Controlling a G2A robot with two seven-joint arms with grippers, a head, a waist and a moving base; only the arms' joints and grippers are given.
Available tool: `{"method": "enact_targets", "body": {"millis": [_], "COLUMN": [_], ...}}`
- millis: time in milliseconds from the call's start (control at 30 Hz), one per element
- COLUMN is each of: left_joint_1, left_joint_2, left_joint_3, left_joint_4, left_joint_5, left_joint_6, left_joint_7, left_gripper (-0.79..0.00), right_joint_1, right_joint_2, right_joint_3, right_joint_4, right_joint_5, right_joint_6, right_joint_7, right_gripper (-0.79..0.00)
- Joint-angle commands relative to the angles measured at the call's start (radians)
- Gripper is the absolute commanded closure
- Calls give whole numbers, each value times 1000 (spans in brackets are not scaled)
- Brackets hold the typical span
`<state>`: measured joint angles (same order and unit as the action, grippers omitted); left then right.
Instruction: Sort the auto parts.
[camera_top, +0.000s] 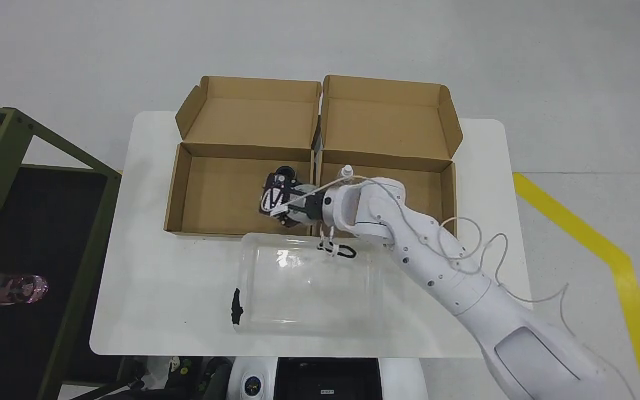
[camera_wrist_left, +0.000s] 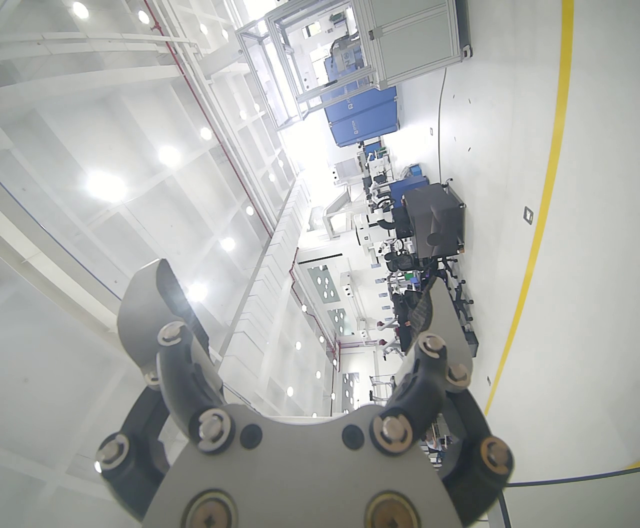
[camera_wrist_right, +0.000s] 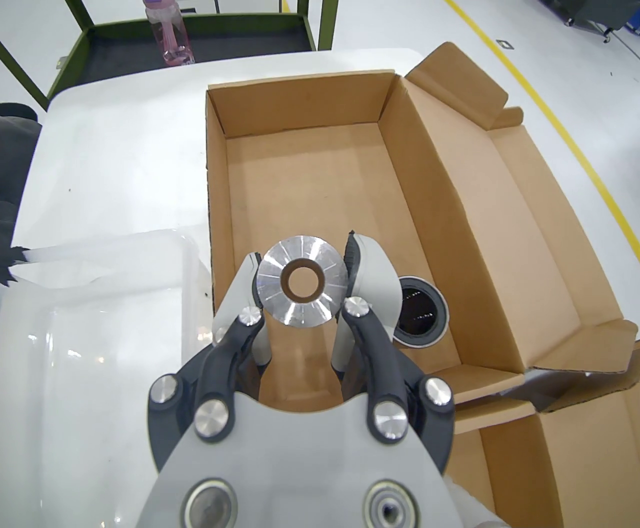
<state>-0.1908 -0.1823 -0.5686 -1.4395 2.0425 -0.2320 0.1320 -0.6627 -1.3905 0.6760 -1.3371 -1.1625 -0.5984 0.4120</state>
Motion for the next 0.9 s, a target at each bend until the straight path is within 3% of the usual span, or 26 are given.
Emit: {"method": "enact_targets", "body": {"millis": [0,767,867], "left_joint_1": [0,0,0], "left_joint_2": [0,0,0], "left_joint_3": [0,0,0], "left_joint_4": [0,0,0], "left_joint_5": [0,0,0], "left_joint_6": [0,0,0], "left_joint_7": [0,0,0], "left_gripper": [-785,-785,-785], "right_joint_1": [13,111,115], "right_joint_2": [-8,-87,-95], "right_joint_3": [-12,-113,-119], "right_joint_4": [21,207,222], "right_joint_5": [-1,-42,-43], "right_joint_6": [1,-1,-3], "right_joint_7": [9,128,139], "right_gripper": [0,0,-31]}}
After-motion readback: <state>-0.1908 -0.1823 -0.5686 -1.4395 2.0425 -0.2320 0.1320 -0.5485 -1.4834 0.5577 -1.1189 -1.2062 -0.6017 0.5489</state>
